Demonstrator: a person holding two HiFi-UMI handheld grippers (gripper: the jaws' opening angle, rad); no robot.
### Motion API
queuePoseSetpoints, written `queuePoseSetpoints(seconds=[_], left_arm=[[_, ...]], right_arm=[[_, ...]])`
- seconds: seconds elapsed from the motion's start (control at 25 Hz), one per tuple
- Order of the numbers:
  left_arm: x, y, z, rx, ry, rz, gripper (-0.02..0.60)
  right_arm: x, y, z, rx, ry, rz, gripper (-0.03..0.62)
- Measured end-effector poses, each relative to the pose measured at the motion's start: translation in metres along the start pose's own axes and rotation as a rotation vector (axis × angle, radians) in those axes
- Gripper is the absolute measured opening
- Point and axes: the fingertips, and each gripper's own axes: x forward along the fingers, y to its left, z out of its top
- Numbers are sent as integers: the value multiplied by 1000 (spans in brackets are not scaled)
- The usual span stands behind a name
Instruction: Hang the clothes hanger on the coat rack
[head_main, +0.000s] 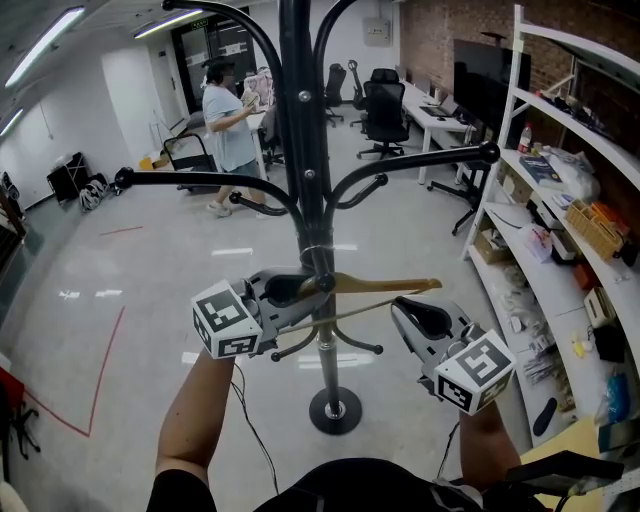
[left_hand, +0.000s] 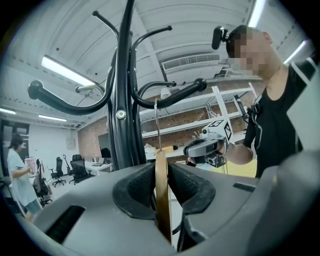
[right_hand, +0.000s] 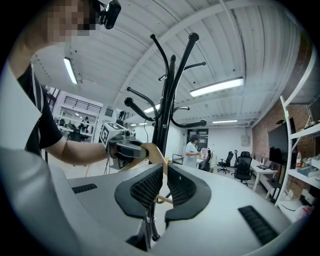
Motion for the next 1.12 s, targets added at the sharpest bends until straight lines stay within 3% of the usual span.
queuePoseSetpoints(seconds=[0.48, 1.12], left_arm=[[-13, -1, 3, 78, -40, 38, 99], [-26, 13, 2, 32, -36, 150, 118]], right_arm=[[-8, 0, 0, -1, 8, -7, 11], [-19, 14, 4, 0, -7, -4, 11]])
